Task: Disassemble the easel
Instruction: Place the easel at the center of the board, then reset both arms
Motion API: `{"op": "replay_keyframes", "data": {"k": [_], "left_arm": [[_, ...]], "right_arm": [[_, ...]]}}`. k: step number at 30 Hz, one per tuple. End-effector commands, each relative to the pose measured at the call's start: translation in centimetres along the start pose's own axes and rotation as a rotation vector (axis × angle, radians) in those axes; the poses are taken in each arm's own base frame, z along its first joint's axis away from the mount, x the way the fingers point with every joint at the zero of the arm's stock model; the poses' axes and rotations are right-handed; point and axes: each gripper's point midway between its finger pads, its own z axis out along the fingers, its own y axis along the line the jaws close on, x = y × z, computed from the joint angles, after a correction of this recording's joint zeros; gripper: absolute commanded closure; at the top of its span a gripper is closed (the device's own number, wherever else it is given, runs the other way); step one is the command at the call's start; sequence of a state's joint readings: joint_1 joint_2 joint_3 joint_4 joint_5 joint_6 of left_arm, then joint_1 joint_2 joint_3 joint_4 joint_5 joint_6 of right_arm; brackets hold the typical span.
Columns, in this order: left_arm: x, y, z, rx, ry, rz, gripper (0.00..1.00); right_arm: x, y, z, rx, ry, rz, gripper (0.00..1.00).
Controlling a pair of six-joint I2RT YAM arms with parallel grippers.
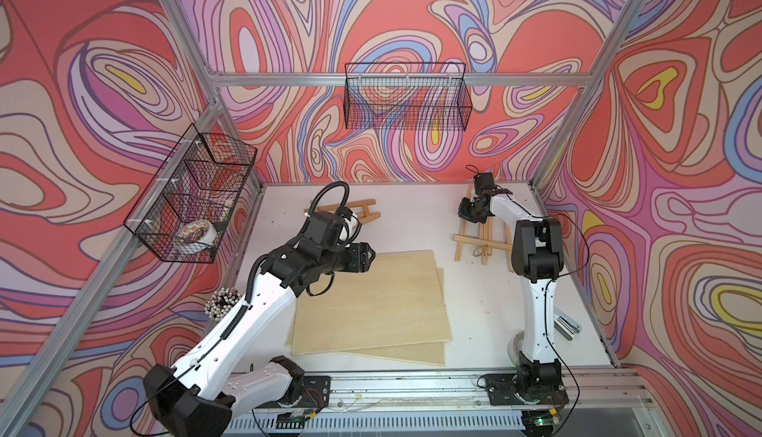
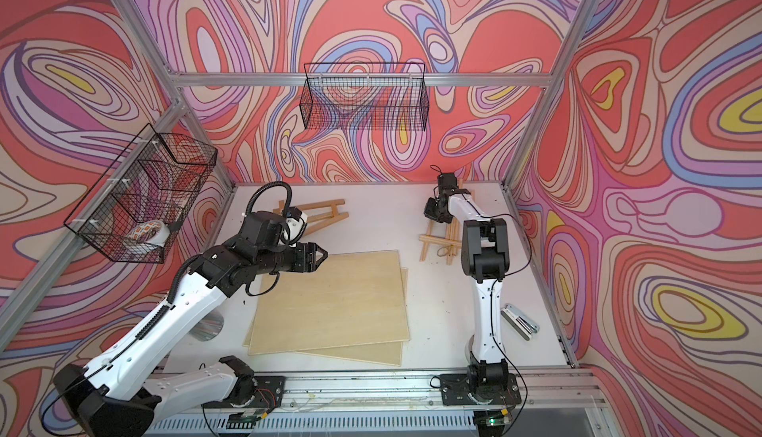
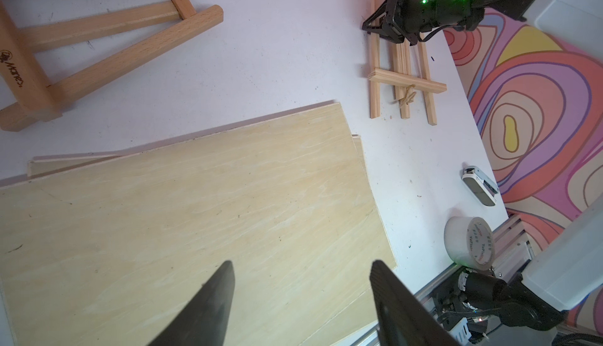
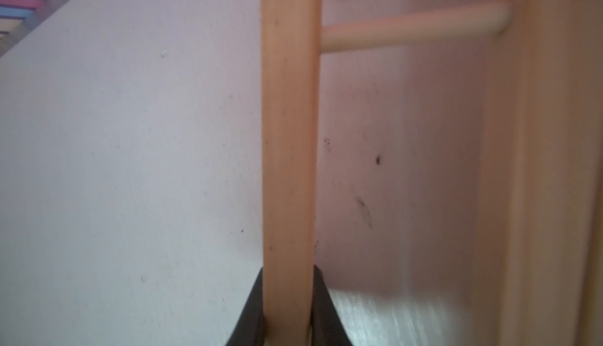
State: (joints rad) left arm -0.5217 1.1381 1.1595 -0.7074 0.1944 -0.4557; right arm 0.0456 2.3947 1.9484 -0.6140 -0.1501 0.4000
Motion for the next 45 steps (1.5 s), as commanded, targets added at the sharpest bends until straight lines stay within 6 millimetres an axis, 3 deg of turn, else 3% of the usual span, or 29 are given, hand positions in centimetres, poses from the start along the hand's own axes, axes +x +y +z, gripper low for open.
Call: {"op": "replay_keyframes", "data": {"k": [1, 9, 14, 18, 22, 26, 33, 40, 43, 45], "left_arm": [[-0.2, 0.1, -0.6, 0.005, -0.021, 0.011, 0.30], [-0.3, 0.4, -0.9, -0.009, -0.035, 0.014, 0.19], [-0.5, 0.6, -1.2, -0.019, -0.050, 0.015, 0.12], [-0.5, 1.1, -1.4, -0.048, -0.060, 0.018, 0.08], [-1.0, 1.6, -2.1, -0.074, -0.103, 0.022, 0.06], [-1.4, 2.1, -2.9, -0.104, -0.155, 0.022, 0.04], [-2.3, 3.2, -4.9, -0.154, -0.267, 0.008, 0.03], [-3.5, 6.0, -9.1, -0.293, -0.474, -0.046, 0.00], [-3.7, 7.9, -11.6, -0.374, -0.600, -0.080, 0.00], [-3.6, 8.8, -13.0, -0.420, -0.664, -0.093, 0.00]], "right_arm": [[-0.2, 0.0, 2.1, -0.034, -0.013, 0.037, 0.94], [-0.3, -0.3, 1.7, -0.050, -0.055, 0.102, 0.72], [-1.4, 0.6, -0.7, -0.085, -0.102, 0.108, 0.56], [-2.4, 1.5, -3.7, -0.119, -0.151, 0.117, 0.52], [-2.9, 2.6, -7.9, -0.163, -0.218, 0.120, 0.49], [-3.4, 3.7, -13.7, -0.205, -0.319, 0.101, 0.46], [-2.0, 3.7, -24.0, -0.239, -0.526, 0.074, 0.43], [1.4, 0.4, -34.0, -0.177, -0.834, 0.086, 0.39], [3.6, -1.9, -37.1, -0.121, -0.966, 0.097, 0.35], [4.9, -3.5, -38.2, -0.070, -1.020, 0.114, 0.33]]}}
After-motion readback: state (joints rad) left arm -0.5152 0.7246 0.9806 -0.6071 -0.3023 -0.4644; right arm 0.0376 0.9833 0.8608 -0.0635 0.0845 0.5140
